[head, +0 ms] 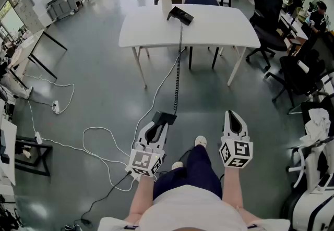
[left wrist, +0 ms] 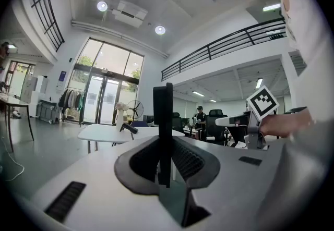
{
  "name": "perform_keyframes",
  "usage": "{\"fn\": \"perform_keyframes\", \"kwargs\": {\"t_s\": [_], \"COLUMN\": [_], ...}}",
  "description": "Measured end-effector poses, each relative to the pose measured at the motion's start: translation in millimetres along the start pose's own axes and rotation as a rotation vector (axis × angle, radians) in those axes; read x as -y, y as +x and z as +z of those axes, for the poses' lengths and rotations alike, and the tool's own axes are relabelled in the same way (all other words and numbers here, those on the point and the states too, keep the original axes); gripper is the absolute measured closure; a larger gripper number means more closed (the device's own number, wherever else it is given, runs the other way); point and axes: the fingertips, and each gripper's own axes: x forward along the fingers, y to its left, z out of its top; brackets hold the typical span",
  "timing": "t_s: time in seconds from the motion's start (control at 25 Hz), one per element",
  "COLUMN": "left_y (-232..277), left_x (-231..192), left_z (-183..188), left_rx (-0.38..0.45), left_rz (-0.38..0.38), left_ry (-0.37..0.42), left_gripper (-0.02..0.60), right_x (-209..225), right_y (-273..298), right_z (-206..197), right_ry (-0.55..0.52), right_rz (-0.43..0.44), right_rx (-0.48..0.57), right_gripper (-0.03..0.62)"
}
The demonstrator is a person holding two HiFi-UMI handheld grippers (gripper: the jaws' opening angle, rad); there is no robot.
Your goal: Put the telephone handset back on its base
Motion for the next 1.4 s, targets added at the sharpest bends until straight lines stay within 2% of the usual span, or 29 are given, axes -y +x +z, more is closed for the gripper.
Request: {"fn": "perform_keyframes", "kwargs": {"t_s": [0.44,0.72,0.96,1.4], "left_y": [-8,6,38,142], "left_x": [-1,-4,-22,-64], "left_z": [-7,-15,-15,-6], "left_rx": [-0.029,-0.04,-0.06,-0.08], "left_rz": [-0.035,-0.029,-0.023,-0.004], "left_ry": [-0.001,-0.028,-0.04,-0.043], "left_gripper": [0.503,0.503,0.503,0.503], "right_x": [-11,2,3,49], "right_y": [-8,2,43,156], "right_z": [-12,-20,-15,7], "right_ry": [0.002,0.01,0.031,0.083], "right_rz": [-0.038,-0.045,-0.019,-0.021], "right_rx": [-0.03,-0.051,-0.06,-0.063], "right_gripper": [0.554,0.554,0.554,0.554]}}
